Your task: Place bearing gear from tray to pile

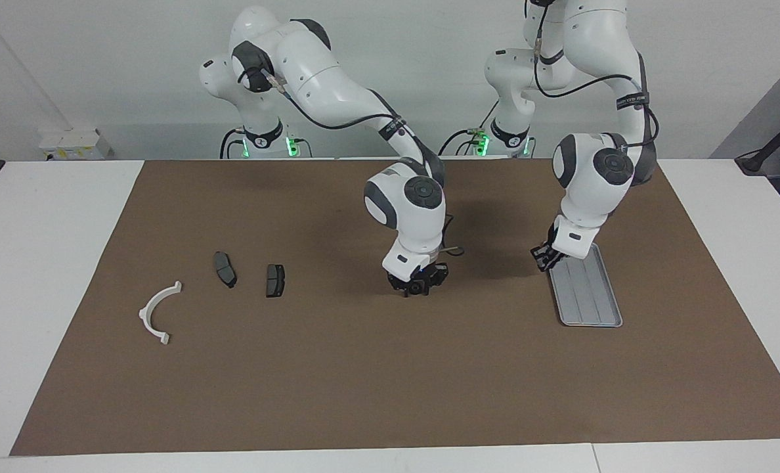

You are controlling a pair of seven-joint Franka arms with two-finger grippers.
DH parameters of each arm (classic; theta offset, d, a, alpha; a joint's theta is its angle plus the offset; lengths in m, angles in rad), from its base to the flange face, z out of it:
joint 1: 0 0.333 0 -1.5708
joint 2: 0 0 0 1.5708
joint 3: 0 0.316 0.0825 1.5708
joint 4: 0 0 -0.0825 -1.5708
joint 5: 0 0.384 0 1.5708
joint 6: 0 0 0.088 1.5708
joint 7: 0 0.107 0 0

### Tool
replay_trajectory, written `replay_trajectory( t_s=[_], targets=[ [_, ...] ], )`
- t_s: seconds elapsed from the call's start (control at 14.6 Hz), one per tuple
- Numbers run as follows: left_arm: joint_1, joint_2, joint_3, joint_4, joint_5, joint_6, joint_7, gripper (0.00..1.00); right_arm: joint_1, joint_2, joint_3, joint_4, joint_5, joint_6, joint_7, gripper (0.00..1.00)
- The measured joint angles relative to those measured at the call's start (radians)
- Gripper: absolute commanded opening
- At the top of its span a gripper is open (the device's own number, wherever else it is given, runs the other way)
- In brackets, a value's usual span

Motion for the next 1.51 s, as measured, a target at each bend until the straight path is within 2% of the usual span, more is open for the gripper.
replay_trajectory(
  t_s=[0.07,0.48,0.75,0.89,1.1,1.24,1.51],
  targets=[
    [0.000,0.000,0.000,0.000,-0.007,0.000,0.000,0.00,-0.001,-0.002,-0.001,-0.001,0.000,0.000,0.000,0.00],
    [-0.002,0.000,-0.005,0.002,-0.047,0.001,-0.001,0.00,-0.001,-0.003,-0.003,-0.001,0.000,-0.001,0.000,0.00],
    [-0.015,0.000,-0.009,0.014,-0.075,0.003,-0.035,0.00,-0.041,-0.050,-0.008,0.003,-0.002,-0.048,-0.007,0.00],
    [-0.053,0.000,-0.014,0.033,-0.075,0.003,-0.108,0.00,-0.078,-0.089,-0.008,0.005,-0.003,-0.083,-0.031,0.00],
    [-0.164,0.005,-0.018,0.073,-0.076,0.012,-0.260,0.00,-0.149,-0.156,-0.008,0.007,-0.003,-0.131,-0.110,0.00],
    [-0.254,0.046,-0.019,0.147,-0.076,-0.017,-0.365,0.00,-0.222,-0.203,-0.007,0.006,-0.001,-0.165,-0.198,0.00],
    [-0.389,0.261,-0.015,0.380,-0.076,-0.053,-0.527,0.00,-0.385,-0.257,-0.005,0.006,0.034,-0.203,-0.404,0.00]
  ],
)
